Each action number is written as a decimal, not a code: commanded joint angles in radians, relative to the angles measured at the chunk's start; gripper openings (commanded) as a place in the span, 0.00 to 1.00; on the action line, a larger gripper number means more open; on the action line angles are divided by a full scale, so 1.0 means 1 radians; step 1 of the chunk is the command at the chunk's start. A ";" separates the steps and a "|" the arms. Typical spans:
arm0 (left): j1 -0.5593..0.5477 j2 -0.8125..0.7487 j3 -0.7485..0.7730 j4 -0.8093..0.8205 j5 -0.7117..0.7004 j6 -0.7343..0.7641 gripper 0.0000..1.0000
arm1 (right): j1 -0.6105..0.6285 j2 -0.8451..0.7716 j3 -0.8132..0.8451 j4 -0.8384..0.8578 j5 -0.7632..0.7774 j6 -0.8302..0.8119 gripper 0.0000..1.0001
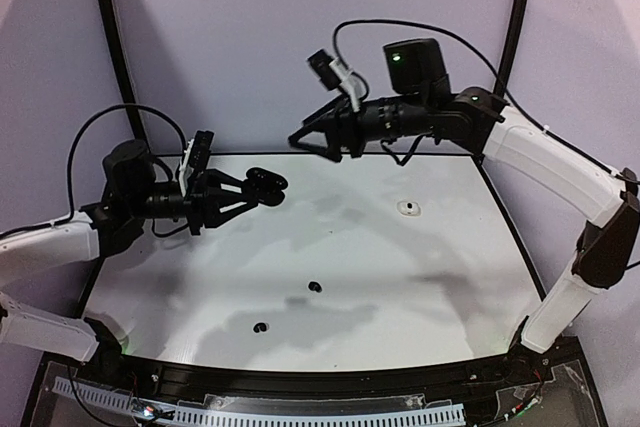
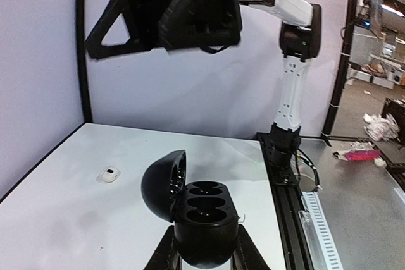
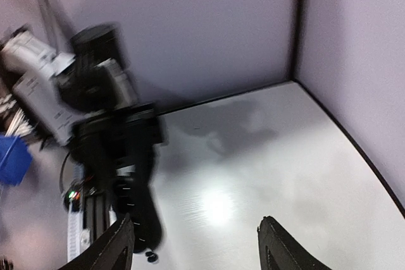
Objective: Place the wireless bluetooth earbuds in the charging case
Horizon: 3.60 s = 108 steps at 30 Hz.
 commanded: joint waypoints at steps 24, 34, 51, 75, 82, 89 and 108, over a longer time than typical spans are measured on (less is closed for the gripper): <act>-0.001 -0.253 -0.536 0.642 -0.386 -0.202 0.01 | -0.008 0.077 -0.538 0.117 0.341 0.179 0.51; -0.001 -0.187 -0.578 0.753 -0.344 -0.195 0.01 | -0.010 0.185 -0.523 0.135 0.180 -0.010 0.52; 0.003 -0.162 -0.585 0.750 -0.346 -0.169 0.01 | -0.004 0.320 -0.509 0.166 0.214 -0.026 0.45; 0.009 -0.176 -0.588 0.748 -0.334 -0.163 0.01 | 0.061 0.347 -0.555 0.222 0.230 -0.009 0.36; 0.009 -0.178 -0.586 0.738 -0.334 -0.153 0.01 | 0.099 0.311 -0.613 0.266 0.211 0.052 0.22; 0.009 -0.180 -0.586 0.732 -0.328 -0.146 0.01 | 0.101 0.289 -0.629 0.288 0.197 0.056 0.08; 0.009 -0.183 -0.584 0.720 -0.319 -0.154 0.01 | 0.099 0.298 -0.569 0.271 0.216 0.041 0.10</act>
